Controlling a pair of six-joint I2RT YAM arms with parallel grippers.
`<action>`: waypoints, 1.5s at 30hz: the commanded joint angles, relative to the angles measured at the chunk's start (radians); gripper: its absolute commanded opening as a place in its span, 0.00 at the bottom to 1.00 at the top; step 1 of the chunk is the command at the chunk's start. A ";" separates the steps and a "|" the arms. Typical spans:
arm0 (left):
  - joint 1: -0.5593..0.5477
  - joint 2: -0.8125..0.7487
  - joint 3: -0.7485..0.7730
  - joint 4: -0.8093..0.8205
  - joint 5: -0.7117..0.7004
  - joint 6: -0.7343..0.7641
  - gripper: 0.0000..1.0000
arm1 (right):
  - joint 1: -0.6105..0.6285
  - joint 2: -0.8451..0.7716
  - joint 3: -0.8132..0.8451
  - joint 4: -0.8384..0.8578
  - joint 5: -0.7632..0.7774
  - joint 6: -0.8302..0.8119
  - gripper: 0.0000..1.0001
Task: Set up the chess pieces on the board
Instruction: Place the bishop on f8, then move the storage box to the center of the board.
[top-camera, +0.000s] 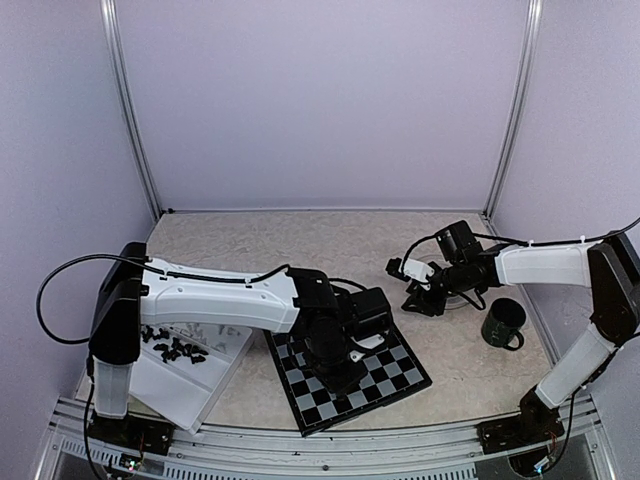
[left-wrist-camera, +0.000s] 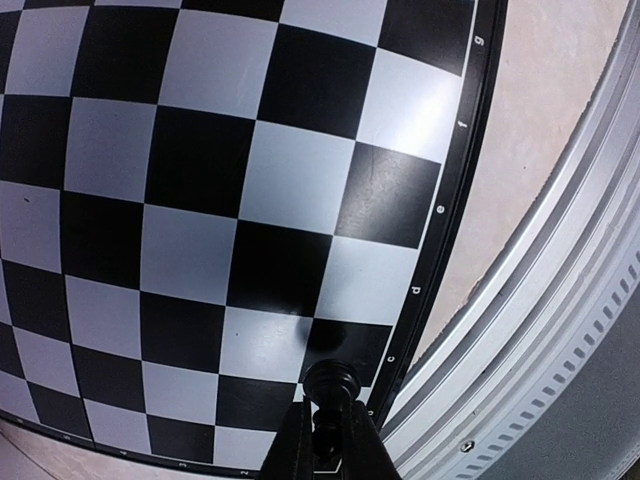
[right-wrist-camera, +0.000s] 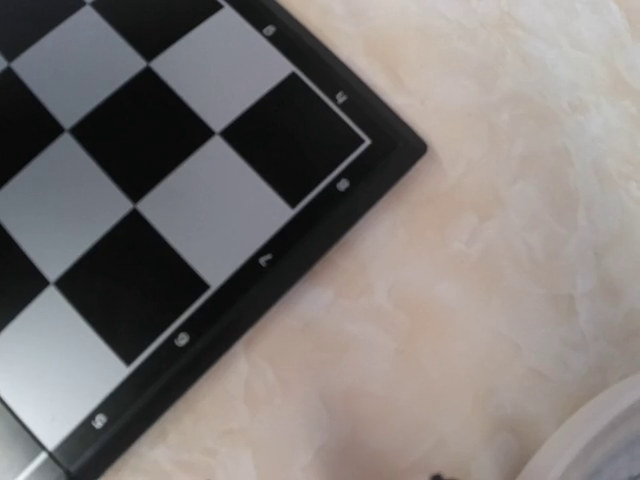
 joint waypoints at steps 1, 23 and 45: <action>-0.019 0.032 0.027 -0.032 0.007 0.009 0.08 | -0.004 -0.018 -0.014 0.010 0.008 -0.007 0.46; -0.020 0.059 0.030 -0.015 0.043 0.000 0.26 | -0.004 0.009 -0.010 0.003 0.011 -0.009 0.46; 0.373 -0.575 -0.482 0.053 -0.365 -0.376 0.48 | -0.003 0.017 -0.004 -0.003 0.002 -0.010 0.47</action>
